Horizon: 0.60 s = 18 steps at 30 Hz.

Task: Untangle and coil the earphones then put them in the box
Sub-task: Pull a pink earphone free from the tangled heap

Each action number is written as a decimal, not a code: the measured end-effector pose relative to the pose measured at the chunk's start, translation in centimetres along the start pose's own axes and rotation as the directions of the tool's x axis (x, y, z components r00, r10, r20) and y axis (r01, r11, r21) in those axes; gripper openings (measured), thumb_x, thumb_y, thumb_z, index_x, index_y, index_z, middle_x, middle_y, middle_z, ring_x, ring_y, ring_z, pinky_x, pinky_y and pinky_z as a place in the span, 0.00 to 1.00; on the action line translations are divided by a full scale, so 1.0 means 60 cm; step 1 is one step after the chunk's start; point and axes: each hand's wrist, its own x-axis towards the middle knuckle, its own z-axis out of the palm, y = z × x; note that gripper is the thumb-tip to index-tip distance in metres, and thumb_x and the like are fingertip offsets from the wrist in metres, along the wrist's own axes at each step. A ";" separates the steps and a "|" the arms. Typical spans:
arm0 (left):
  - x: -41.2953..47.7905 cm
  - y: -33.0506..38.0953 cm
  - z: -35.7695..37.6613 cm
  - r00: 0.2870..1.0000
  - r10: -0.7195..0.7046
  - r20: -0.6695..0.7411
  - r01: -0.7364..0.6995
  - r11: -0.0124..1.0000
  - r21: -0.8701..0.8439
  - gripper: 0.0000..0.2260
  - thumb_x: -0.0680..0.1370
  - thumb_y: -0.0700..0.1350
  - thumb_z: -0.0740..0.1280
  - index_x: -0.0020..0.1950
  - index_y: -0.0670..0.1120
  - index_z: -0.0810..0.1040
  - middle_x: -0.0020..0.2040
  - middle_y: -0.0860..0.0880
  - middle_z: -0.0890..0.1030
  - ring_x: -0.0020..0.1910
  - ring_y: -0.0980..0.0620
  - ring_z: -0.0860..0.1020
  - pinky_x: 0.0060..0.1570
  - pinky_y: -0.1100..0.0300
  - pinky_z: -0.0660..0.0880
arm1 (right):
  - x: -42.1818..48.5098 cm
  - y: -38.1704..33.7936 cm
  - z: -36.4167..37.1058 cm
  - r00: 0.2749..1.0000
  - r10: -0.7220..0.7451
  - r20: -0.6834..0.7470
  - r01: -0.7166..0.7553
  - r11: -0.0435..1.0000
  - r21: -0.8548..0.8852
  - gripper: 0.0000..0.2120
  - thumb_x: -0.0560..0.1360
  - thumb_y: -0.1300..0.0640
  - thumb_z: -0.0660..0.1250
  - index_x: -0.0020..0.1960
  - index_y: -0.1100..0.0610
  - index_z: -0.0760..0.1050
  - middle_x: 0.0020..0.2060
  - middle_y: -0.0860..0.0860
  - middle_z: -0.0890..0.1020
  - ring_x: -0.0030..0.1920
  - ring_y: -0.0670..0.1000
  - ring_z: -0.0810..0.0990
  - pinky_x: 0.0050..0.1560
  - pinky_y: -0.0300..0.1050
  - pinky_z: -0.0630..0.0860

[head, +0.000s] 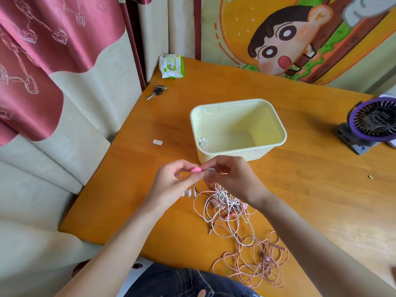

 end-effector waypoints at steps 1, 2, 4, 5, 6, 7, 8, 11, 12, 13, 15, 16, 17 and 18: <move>0.001 0.001 0.000 1.000 0.007 0.009 -0.007 0.999 -0.039 0.03 0.70 0.45 0.75 0.40 0.50 0.82 0.41 0.49 0.84 0.41 0.45 0.80 0.47 0.52 0.73 | 0.001 -0.002 -0.003 1.000 0.031 0.002 -0.031 0.997 0.073 0.04 0.72 0.64 0.71 0.44 0.57 0.81 0.35 0.54 0.84 0.36 0.50 0.82 0.44 0.41 0.80; 0.001 0.002 -0.002 1.000 0.014 0.012 -0.014 0.997 -0.071 0.03 0.70 0.44 0.74 0.39 0.49 0.81 0.41 0.48 0.84 0.40 0.46 0.79 0.45 0.55 0.73 | 0.002 -0.004 -0.005 0.998 0.059 -0.004 -0.058 0.989 0.137 0.03 0.72 0.65 0.70 0.44 0.58 0.81 0.35 0.54 0.84 0.36 0.50 0.82 0.45 0.42 0.80; 0.004 0.008 -0.004 0.999 0.041 0.018 -0.039 0.995 -0.089 0.03 0.71 0.43 0.73 0.39 0.48 0.80 0.39 0.50 0.84 0.41 0.53 0.79 0.43 0.63 0.73 | 0.005 -0.008 -0.008 0.996 0.085 -0.033 -0.077 0.978 0.194 0.03 0.72 0.66 0.70 0.43 0.59 0.80 0.34 0.54 0.83 0.35 0.50 0.82 0.45 0.43 0.80; 0.005 0.012 -0.004 0.999 0.048 0.021 -0.046 0.995 -0.084 0.03 0.72 0.42 0.72 0.40 0.47 0.79 0.38 0.52 0.83 0.40 0.56 0.79 0.41 0.67 0.73 | 0.007 -0.010 -0.007 0.995 0.092 -0.047 -0.080 0.975 0.205 0.03 0.72 0.66 0.70 0.42 0.59 0.80 0.34 0.54 0.83 0.34 0.49 0.82 0.44 0.43 0.80; 0.008 0.015 -0.005 0.998 0.052 0.020 -0.050 0.996 -0.074 0.03 0.72 0.41 0.71 0.40 0.46 0.79 0.37 0.52 0.82 0.39 0.58 0.79 0.39 0.69 0.73 | 0.008 -0.011 -0.005 0.993 0.099 -0.062 -0.084 0.973 0.217 0.04 0.72 0.66 0.70 0.42 0.58 0.80 0.34 0.53 0.83 0.33 0.49 0.82 0.43 0.42 0.80; 0.010 0.018 -0.005 0.998 0.056 0.017 -0.055 0.996 -0.068 0.03 0.73 0.41 0.71 0.40 0.46 0.79 0.37 0.52 0.82 0.39 0.58 0.79 0.38 0.69 0.73 | 0.010 -0.013 -0.003 0.991 0.109 -0.079 -0.088 0.967 0.238 0.05 0.72 0.66 0.70 0.42 0.58 0.80 0.33 0.53 0.83 0.32 0.48 0.81 0.42 0.40 0.80; 0.013 0.018 -0.006 0.998 0.065 0.009 -0.064 0.996 -0.058 0.03 0.73 0.41 0.71 0.40 0.46 0.79 0.37 0.51 0.82 0.38 0.58 0.79 0.38 0.69 0.73 | 0.011 -0.013 0.000 0.988 0.121 -0.094 -0.093 0.960 0.265 0.05 0.72 0.67 0.69 0.42 0.58 0.80 0.32 0.52 0.83 0.32 0.47 0.81 0.41 0.38 0.80; 0.022 0.027 -0.012 0.997 0.078 0.019 -0.076 0.995 -0.057 0.02 0.73 0.42 0.70 0.44 0.45 0.80 0.37 0.47 0.82 0.37 0.55 0.79 0.37 0.65 0.74 | 0.021 -0.023 0.004 0.986 0.153 -0.064 -0.120 0.927 0.356 0.04 0.73 0.67 0.67 0.46 0.62 0.80 0.34 0.54 0.82 0.34 0.45 0.81 0.41 0.36 0.80; 0.025 0.030 -0.013 0.997 0.075 0.035 -0.073 0.995 -0.072 0.04 0.73 0.42 0.71 0.47 0.45 0.79 0.38 0.50 0.83 0.37 0.55 0.79 0.38 0.65 0.74 | 0.025 -0.027 0.002 0.986 0.158 -0.042 -0.131 0.916 0.380 0.04 0.74 0.67 0.67 0.48 0.63 0.79 0.36 0.55 0.82 0.35 0.45 0.81 0.43 0.36 0.80; 0.027 0.035 -0.014 0.996 0.074 0.054 -0.069 0.994 -0.085 0.07 0.72 0.41 0.72 0.49 0.45 0.79 0.40 0.52 0.84 0.40 0.56 0.81 0.39 0.66 0.74 | 0.030 -0.032 -0.002 0.986 0.162 -0.025 -0.139 0.906 0.399 0.05 0.75 0.67 0.66 0.49 0.64 0.79 0.38 0.57 0.82 0.37 0.46 0.82 0.45 0.37 0.80; 0.034 0.042 -0.014 0.993 0.088 0.074 -0.083 0.994 -0.065 0.09 0.72 0.40 0.72 0.51 0.44 0.79 0.43 0.52 0.84 0.44 0.58 0.81 0.42 0.68 0.74 | 0.038 -0.039 -0.014 0.988 0.154 -0.003 -0.141 0.910 0.389 0.05 0.75 0.66 0.65 0.49 0.63 0.79 0.40 0.57 0.83 0.38 0.47 0.82 0.46 0.38 0.81; 0.038 0.044 -0.014 0.992 0.100 0.075 -0.097 0.994 -0.043 0.07 0.72 0.40 0.72 0.49 0.44 0.80 0.41 0.53 0.84 0.42 0.60 0.81 0.41 0.70 0.73 | 0.042 -0.042 -0.021 0.989 0.144 0.012 -0.139 0.926 0.351 0.05 0.75 0.65 0.65 0.49 0.62 0.80 0.40 0.56 0.83 0.38 0.46 0.82 0.44 0.37 0.80; 0.040 0.047 -0.015 0.990 0.110 0.085 -0.109 0.994 -0.024 0.06 0.71 0.39 0.72 0.46 0.45 0.80 0.39 0.55 0.84 0.39 0.62 0.80 0.38 0.71 0.72 | 0.044 -0.044 -0.029 0.990 0.137 0.033 -0.141 0.948 0.285 0.05 0.75 0.64 0.66 0.48 0.61 0.80 0.39 0.54 0.83 0.37 0.45 0.81 0.43 0.36 0.80; 0.041 0.048 -0.015 0.988 0.119 0.100 -0.119 0.993 -0.007 0.06 0.71 0.39 0.73 0.44 0.46 0.79 0.36 0.57 0.83 0.37 0.63 0.79 0.37 0.72 0.71 | 0.045 -0.045 -0.037 0.989 0.136 0.058 -0.145 0.970 0.196 0.04 0.75 0.63 0.67 0.47 0.59 0.80 0.37 0.52 0.83 0.35 0.44 0.81 0.41 0.35 0.79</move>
